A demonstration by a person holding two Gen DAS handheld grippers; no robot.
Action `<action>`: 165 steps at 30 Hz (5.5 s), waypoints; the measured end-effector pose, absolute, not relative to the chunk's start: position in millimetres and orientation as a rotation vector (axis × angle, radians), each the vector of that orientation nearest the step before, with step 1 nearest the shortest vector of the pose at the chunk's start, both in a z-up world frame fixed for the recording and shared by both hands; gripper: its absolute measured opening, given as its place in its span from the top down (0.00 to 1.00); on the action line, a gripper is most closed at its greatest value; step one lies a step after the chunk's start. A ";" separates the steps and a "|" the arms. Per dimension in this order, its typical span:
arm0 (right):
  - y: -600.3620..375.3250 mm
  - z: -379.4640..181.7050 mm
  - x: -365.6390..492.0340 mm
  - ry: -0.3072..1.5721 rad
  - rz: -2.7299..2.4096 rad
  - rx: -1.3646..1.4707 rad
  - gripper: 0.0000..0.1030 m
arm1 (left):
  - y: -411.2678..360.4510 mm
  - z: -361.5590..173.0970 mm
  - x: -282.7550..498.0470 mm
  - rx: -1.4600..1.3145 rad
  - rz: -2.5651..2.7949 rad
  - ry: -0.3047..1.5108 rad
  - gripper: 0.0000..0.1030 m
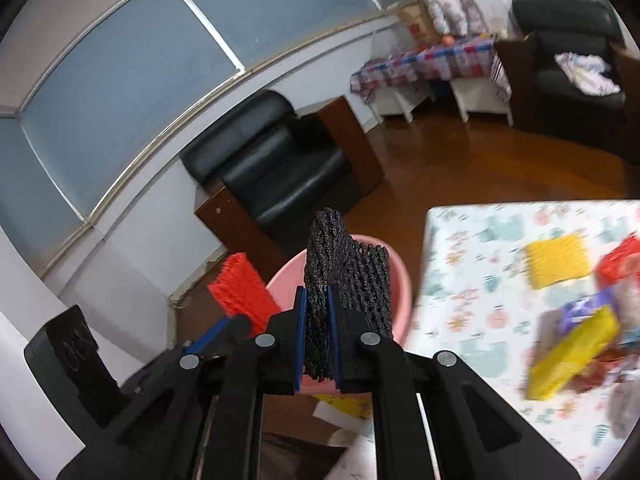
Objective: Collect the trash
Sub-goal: 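Carry both nets over the pink bucket with both tools, then open both tools to drop the nets into the pink bucket, then grasp the yellow plastic bag with the left tool while the right tool grasps a clear bag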
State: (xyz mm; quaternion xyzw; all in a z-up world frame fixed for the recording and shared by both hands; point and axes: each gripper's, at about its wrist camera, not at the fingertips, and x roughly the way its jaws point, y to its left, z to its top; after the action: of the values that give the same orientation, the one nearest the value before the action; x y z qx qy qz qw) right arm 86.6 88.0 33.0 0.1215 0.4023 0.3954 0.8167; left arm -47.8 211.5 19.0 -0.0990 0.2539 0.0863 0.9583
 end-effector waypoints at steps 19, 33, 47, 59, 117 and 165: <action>143.3 -40.4 125.4 0.994 0.890 0.225 0.90 | 250.8 -35.8 -15.4 -0.310 0.338 0.684 0.89; 141.2 -44.6 126.3 0.978 0.874 0.202 0.63 | 269.1 -57.8 -11.7 -0.379 0.365 0.779 0.88; 124.9 -25.6 99.5 0.898 0.868 0.126 0.55 | 251.7 -43.0 -23.1 -0.357 0.367 0.741 0.88; 79.5 5.6 62.9 0.754 0.835 0.055 0.52 | 236.0 -12.9 -48.7 -0.409 0.211 0.624 0.88; -129.9 -13.5 16.3 0.715 0.594 0.166 0.36 | 49.3 -32.1 17.1 -0.116 -0.154 0.747 0.61; -200.0 -66.4 77.2 0.898 0.368 0.265 0.54 | 26.9 -48.5 29.5 -0.124 -0.172 0.823 0.92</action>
State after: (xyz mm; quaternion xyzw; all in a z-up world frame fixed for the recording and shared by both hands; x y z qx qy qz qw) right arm 77.2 -200.0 -66.4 0.1268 0.4305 0.1762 0.8761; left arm 29.5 26.9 -48.5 -0.0600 0.3990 -0.0834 0.9112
